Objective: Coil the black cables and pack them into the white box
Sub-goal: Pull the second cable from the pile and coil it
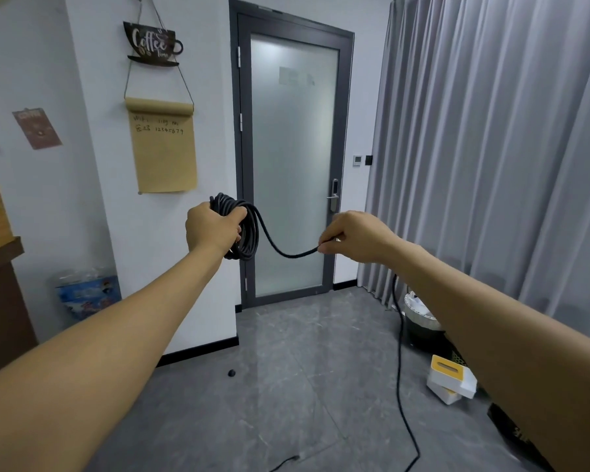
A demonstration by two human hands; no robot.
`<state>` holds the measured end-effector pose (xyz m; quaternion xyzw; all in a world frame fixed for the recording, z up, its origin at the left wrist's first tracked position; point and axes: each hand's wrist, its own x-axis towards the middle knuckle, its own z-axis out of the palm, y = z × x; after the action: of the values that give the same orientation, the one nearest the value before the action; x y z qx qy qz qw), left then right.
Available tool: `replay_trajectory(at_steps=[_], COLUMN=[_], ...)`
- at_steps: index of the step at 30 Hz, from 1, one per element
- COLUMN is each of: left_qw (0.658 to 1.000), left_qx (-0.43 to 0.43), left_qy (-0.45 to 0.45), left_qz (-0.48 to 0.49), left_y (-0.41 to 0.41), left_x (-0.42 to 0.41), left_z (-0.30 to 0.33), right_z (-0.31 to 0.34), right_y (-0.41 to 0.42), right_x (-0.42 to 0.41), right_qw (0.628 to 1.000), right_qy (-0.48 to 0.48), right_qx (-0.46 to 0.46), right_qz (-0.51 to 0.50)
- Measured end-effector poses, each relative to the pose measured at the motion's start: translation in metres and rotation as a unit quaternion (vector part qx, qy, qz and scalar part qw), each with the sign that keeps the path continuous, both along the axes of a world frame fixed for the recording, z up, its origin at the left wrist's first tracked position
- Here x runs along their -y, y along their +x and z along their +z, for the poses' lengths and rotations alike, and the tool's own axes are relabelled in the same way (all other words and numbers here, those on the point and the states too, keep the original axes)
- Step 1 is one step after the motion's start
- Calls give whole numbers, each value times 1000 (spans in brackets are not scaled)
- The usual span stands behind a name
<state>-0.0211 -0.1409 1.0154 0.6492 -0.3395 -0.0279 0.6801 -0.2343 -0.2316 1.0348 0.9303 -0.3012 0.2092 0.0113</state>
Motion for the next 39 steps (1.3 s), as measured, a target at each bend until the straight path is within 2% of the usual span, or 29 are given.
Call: replay_trajectory(at_steps=[5,10,14,17,23,27,30,34,39], left_qw=[1000,998,996,989,945,922,896,887,927], left_qx=[-7,-13,-18,-53,-223,-262,-282,-232,-112], left_qy=[6,9,21,18,-28,-36,-27,11,34], left_qz=[-19,-53,-83,-133,-239,-283,-342,-398,-357], left_y=[-15,-33,-48,-57,-73,-77,-76,-75,-66], left_x=[2,5,5,2,-2,-3,-3,-7,-6], left_z=[-5,-5,-2,0,4,4,2,1,-4], right_z=[12,14,12,13,10,8,8,9,15], right_y=[13,21,25,23,26,27,24,17,10], right_x=[-16,-26,-28,-28,-33,-29,-24,-20,-18], right_qw=[983,962,951,939,924,922,929,933,936], right_qy=[145,208,229,244,221,205,192,206,259], right_qx=[38,65,101,144,254,302,297,276,201], right_qz=[109,162,181,194,180,130,107,105,125])
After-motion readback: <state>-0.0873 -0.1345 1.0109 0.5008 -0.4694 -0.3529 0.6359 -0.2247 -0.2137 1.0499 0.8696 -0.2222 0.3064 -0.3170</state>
